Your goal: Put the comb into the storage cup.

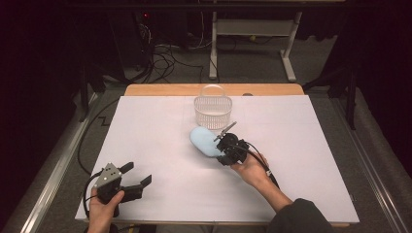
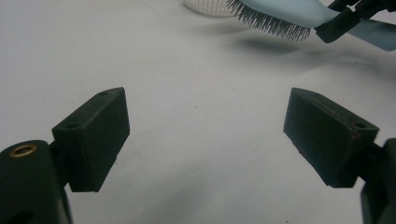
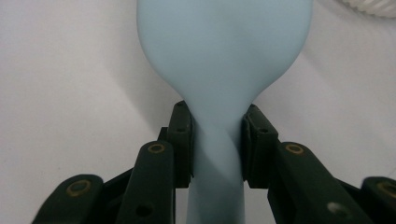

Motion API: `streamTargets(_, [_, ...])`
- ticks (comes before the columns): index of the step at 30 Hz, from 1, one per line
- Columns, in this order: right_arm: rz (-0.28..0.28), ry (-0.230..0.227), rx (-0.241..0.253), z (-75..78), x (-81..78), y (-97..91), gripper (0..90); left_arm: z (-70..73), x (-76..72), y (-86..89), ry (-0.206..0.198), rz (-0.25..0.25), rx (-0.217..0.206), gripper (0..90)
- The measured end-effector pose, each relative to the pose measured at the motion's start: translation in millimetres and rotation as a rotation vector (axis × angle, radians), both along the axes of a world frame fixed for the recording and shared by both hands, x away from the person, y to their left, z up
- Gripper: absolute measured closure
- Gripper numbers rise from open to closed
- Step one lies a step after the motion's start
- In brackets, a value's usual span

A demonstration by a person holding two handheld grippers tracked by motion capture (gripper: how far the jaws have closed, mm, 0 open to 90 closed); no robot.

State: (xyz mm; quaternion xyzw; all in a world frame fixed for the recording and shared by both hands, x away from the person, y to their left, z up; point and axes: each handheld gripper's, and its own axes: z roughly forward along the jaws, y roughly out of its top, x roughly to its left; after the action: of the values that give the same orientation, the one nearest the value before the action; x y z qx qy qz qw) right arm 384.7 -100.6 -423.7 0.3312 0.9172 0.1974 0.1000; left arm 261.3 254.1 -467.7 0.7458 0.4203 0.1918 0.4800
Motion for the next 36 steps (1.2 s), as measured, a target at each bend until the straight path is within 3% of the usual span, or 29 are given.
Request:
streamTargets(8, [0.000, -0.025, 0.034, 10.3, -14.7, -16.7, 70.6, 4.9, -2.2, -8.7, -0.023, -0.033, 0.011, 15.3])
streamTargets(12, [-0.003, -0.051, 0.057, 16.5, -24.8, -30.0, 70.6, 6.7, -2.9, -15.8, -0.042, -0.026, 0.054, 15.6])
streamTargets(22, [0.004, -0.084, 0.069, 19.7, -36.9, -49.3, 70.6, 9.4, -2.6, -21.5, -0.050, -0.022, 0.051, 15.4])
streamTargets(28, [-0.021, -0.108, 0.125, 19.2, -48.1, -68.3, 70.6, 12.6, -4.2, -26.1, -0.066, -0.046, 0.048, 15.5])
streamTargets(36, [-0.050, -0.133, 0.189, 20.4, -61.8, -89.2, 70.5, 16.0, -0.2, -32.7, -0.055, -0.049, 0.052, 15.7])
